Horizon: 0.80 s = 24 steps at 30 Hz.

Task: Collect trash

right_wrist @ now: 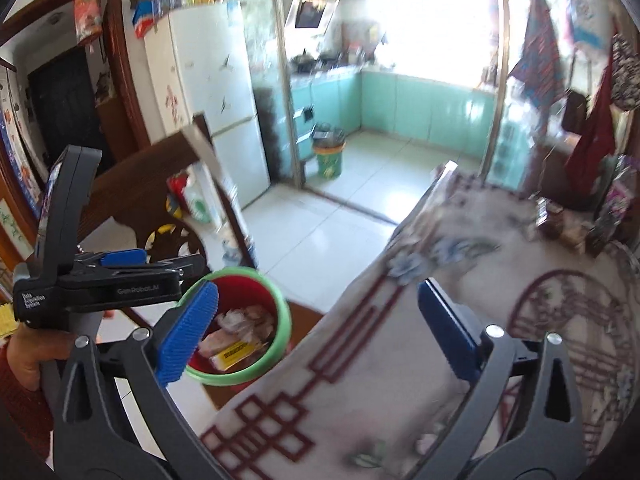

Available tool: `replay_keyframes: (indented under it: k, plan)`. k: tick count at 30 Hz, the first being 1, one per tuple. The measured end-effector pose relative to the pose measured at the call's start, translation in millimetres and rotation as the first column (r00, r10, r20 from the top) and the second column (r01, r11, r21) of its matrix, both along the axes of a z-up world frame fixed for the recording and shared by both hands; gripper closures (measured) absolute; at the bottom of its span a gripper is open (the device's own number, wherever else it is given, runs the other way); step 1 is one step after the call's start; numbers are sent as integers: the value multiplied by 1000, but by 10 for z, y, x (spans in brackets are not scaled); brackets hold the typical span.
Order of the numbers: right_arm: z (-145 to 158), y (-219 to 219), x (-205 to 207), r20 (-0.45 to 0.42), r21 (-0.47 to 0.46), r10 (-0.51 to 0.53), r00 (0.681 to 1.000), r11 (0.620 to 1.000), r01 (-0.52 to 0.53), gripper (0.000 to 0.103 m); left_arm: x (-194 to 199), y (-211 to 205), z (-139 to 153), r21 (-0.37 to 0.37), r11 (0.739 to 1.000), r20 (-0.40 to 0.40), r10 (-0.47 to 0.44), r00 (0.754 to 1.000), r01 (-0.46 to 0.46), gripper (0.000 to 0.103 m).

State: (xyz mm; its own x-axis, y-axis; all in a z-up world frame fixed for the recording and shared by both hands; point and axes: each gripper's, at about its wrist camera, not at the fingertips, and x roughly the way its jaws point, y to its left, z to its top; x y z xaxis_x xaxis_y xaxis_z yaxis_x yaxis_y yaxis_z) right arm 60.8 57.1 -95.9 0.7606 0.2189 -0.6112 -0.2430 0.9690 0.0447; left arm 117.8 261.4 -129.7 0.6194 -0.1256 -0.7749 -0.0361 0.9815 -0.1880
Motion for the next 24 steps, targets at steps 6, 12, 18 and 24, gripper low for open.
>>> replay_keyframes:
  k: [6, 12, 18, 24]
  plan:
    - [398, -693, -558, 181, -2, -146, 973, 989, 149, 5, -340, -610, 611, 3, 999, 225, -49, 973, 49, 8]
    - [737, -1374, -1100, 372, 102, -258, 892, 966, 237, 4, -745, -1192, 1140, 73, 997, 444, -13, 896, -21, 8]
    - [817, -1707, -1235, 354, 69, -292, 889, 956, 286, 4, -941, -1678, 1386, 79, 997, 443, -21, 897, -16, 8]
    - [771, -1902, -1362, 324, 107, -320, 890, 947, 302, 5, -1088, -1917, 1365, 82, 997, 406, -26, 914, -8, 8]
